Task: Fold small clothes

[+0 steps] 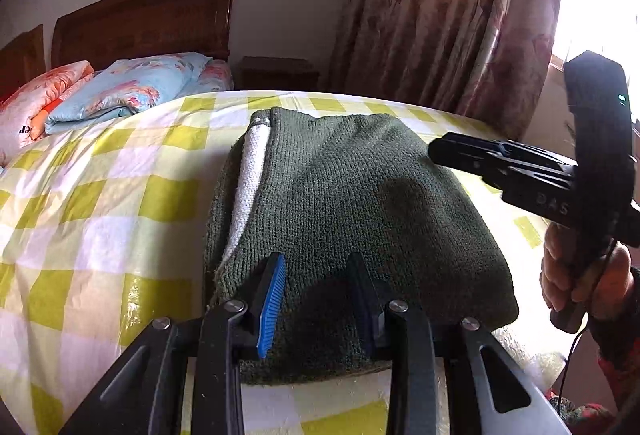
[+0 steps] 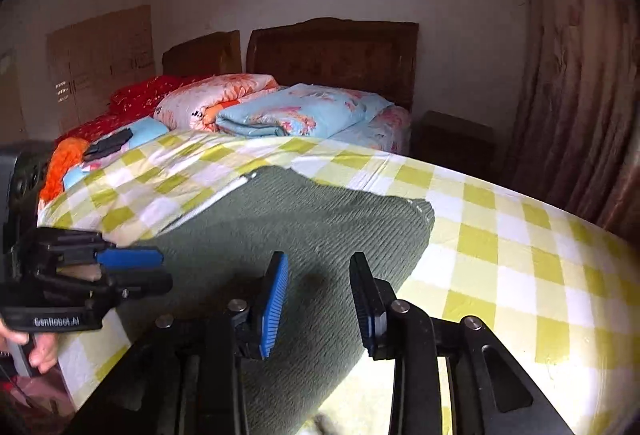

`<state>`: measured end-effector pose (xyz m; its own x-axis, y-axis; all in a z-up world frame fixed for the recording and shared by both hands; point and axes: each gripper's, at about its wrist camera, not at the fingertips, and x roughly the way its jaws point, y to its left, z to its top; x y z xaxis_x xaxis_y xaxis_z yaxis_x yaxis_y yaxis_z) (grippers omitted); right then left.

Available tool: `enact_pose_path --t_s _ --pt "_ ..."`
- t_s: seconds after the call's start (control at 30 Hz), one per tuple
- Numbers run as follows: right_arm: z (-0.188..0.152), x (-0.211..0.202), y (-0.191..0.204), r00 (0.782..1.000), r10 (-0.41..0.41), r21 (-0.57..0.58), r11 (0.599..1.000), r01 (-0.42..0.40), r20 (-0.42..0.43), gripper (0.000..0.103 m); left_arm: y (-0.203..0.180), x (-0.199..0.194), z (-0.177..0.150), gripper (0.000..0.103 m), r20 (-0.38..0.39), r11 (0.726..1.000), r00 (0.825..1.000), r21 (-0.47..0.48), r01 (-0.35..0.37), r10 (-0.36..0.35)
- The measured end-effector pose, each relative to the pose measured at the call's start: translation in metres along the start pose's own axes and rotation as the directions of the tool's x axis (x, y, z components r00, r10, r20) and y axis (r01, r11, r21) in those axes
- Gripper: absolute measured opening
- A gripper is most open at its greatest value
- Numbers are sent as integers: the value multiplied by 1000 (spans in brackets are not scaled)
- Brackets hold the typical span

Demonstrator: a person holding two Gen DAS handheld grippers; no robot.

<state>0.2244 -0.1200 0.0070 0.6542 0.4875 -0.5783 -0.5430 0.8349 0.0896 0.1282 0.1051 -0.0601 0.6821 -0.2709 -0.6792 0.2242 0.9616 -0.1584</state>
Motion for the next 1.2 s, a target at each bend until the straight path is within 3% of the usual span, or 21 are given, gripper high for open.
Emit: enact_pose_path --t_s 0.03,0.07,0.13,0.23,0.3,0.33,0.37,0.43,0.5,0.6,0.7,0.87,1.0,1.1,1.2 --pt "0 12 -4 999 11 15 1000 -11 -32 0 0 0 0 33 -2 1000 1000 -1 0 0" --pt "-3 28 -6 997 15 9 1000 -15 -81 18 0 0 0 33 -4 1000 1000 1 -3 3" --pt "-5 37 -9 997 26 21 999 -24 -76 27 -2 -1 1 33 -4 1000 1000 11 -13 13" --pt "1 36 -9 996 22 47 999 -18 -87 26 -4 -1 0 33 3 1000 1000 17 -22 22" --pt "7 34 -7 997 -31 17 999 32 -66 21 -5 -1 -1 33 8 999 1000 22 -28 28" --pt "11 34 -9 997 -61 21 998 62 -48 40 -5 -1 -2 33 8 999 999 24 -31 31" --pt "14 34 -14 996 -76 45 996 78 -37 69 -5 -1 -2 33 9 999 999 25 -33 33" --pt "14 45 -26 995 -68 108 991 76 -76 103 -5 -1 -2 33 7 999 999 25 -33 33" --pt "7 58 -27 988 -52 110 992 68 -146 103 -5 -2 -2 33 5 999 1000 27 -31 31" --pt "4 39 -23 991 -76 124 988 90 -112 103 -5 -2 -2 33 8 999 999 27 -31 31" --pt "-2 3 -7 998 -48 107 993 53 -44 103 -6 -1 -2 33 8 999 999 25 -35 35" --pt "-32 -38 46 998 -56 -98 994 55 -8 103 -12 -12 -3 33 28 997 997 12 -75 75" --pt "-57 -40 72 994 -110 -215 971 106 -10 103 -12 -26 -10 33 73 988 986 9 -154 153" --pt "-67 -28 63 990 -140 -158 978 134 -27 103 -3 -18 -14 33 40 989 989 -12 -145 146" --pt "-69 -19 46 992 -100 -75 993 95 -77 103 -10 -15 -17 33 48 982 981 34 -188 186"
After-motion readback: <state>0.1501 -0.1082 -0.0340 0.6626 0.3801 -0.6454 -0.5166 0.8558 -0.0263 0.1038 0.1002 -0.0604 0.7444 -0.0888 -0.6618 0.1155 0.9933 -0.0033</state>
